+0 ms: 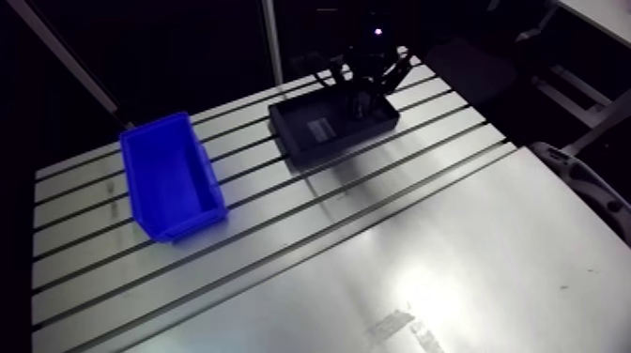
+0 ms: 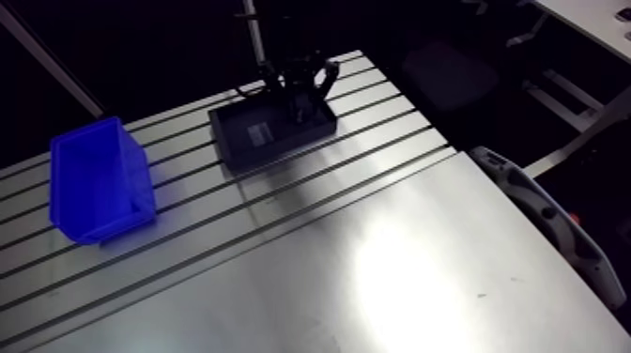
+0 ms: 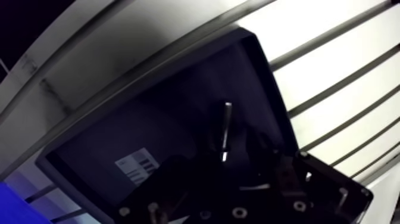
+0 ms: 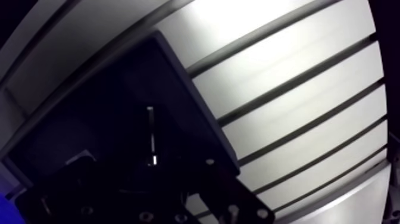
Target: Pick up the M10 bolt from the tray and put it into the blue bin.
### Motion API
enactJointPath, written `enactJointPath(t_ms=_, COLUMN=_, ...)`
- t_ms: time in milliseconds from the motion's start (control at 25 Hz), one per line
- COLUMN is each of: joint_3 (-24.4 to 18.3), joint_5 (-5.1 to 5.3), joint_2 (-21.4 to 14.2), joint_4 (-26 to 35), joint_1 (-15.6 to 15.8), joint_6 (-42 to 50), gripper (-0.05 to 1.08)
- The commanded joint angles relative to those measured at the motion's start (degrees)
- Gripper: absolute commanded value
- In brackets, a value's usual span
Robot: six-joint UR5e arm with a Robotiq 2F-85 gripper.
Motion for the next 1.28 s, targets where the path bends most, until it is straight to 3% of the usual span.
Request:
enactJointPath(t_ms=40, joint_3=-0.1, joint_5=-0.01, joint_2=0.4, joint_4=0.0, joint_1=0.0, joint_6=0.1, gripper=0.60)
enactJointPath(t_ms=1280, joint_3=-0.8, joint_5=-0.10, joint_2=0.8, joint_4=0.0, joint_1=0.1, joint_6=0.0, gripper=0.70)
